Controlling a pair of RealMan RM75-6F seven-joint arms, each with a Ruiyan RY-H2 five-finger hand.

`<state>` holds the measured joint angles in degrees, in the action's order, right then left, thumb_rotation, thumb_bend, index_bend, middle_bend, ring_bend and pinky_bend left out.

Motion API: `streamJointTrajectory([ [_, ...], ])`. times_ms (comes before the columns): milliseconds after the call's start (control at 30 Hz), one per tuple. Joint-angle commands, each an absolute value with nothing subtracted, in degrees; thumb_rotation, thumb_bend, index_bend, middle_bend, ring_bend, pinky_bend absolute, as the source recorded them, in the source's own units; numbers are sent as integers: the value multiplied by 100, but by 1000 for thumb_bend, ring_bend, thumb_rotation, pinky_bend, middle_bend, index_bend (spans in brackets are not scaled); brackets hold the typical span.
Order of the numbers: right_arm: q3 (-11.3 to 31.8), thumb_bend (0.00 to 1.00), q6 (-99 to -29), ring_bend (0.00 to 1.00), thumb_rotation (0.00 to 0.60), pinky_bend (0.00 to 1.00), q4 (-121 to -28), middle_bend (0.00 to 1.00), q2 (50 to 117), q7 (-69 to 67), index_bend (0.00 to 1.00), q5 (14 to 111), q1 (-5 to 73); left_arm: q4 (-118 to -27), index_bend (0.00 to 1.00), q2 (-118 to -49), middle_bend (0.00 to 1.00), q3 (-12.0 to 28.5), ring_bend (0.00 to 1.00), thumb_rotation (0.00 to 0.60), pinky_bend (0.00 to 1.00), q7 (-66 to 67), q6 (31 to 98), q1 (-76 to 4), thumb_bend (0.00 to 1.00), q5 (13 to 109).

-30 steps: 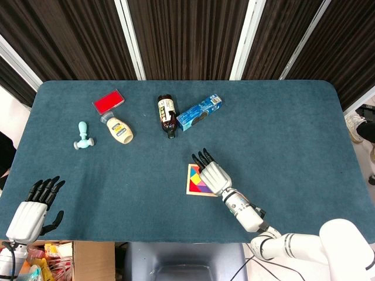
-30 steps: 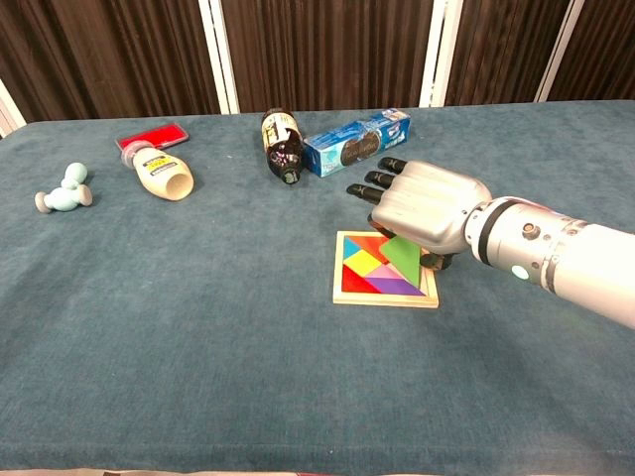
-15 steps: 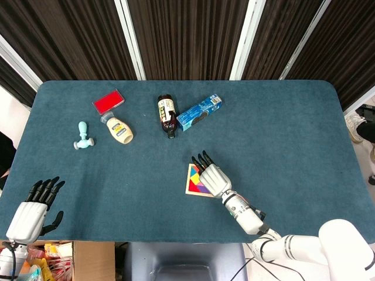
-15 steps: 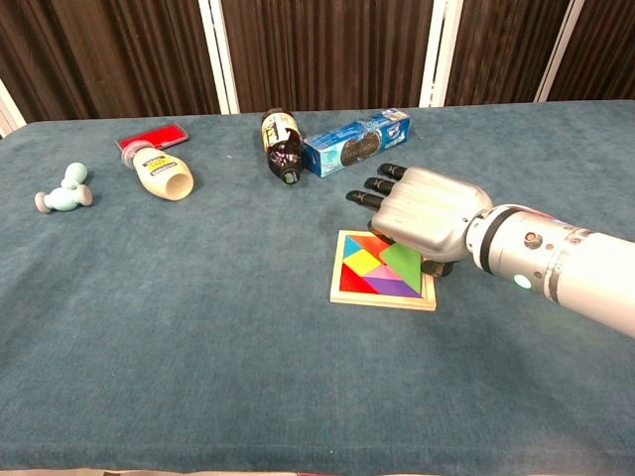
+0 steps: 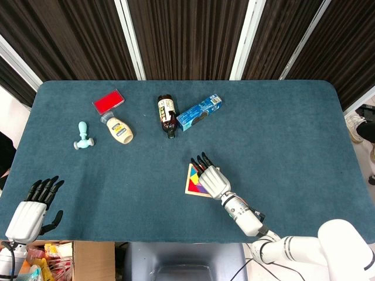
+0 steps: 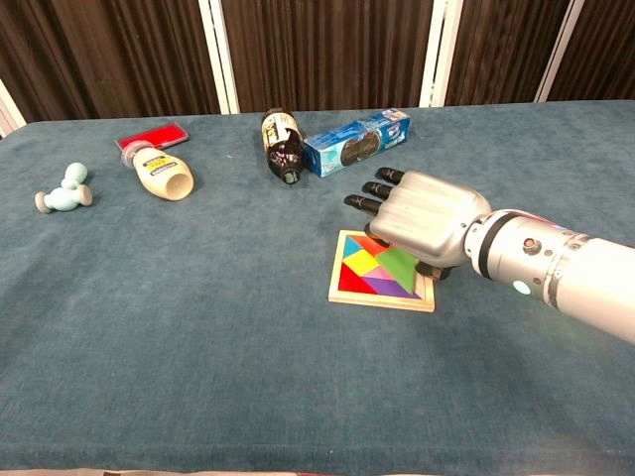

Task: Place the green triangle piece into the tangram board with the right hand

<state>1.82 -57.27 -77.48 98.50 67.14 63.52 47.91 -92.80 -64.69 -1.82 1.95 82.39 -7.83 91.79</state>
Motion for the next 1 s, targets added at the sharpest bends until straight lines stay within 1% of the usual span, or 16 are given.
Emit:
streamJointTrajectory([
  [33, 178, 490, -5725, 0, 600, 0, -7754, 0, 9848, 6714, 469, 6347, 4795, -9278, 0, -6468, 0, -179, 0, 600, 8, 190, 8238, -782, 462, 9172],
  [400, 150, 490, -5751, 0, 600, 0, -7819, 0, 9764, 6576, 457, 6410, 4773, -9272, 0, -6474, 0, -174, 0, 600, 8, 201, 8223, -785, 463, 9157],
  [633, -156, 490, -5932, 0, 600, 0, -8381, 0, 9378, 6182, 437, 7028, 4617, -9273, 0, -6492, 0, -163, 0, 600, 9, 226, 8182, -801, 463, 9123],
  [767, -261, 490, -5958, 0, 600, 0, -8531, 0, 9269, 6187, 438, 7199, 4566, -9260, 0, -6505, 0, -154, 0, 600, 8, 231, 8160, -811, 463, 9103],
  [1000, -216, 490, -5769, 0, 600, 0, -8508, 0, 9309, 6180, 442, 7075, 4565, -9275, 0, -6510, 0, -154, 0, 600, 8, 261, 8154, -818, 462, 9109],
])
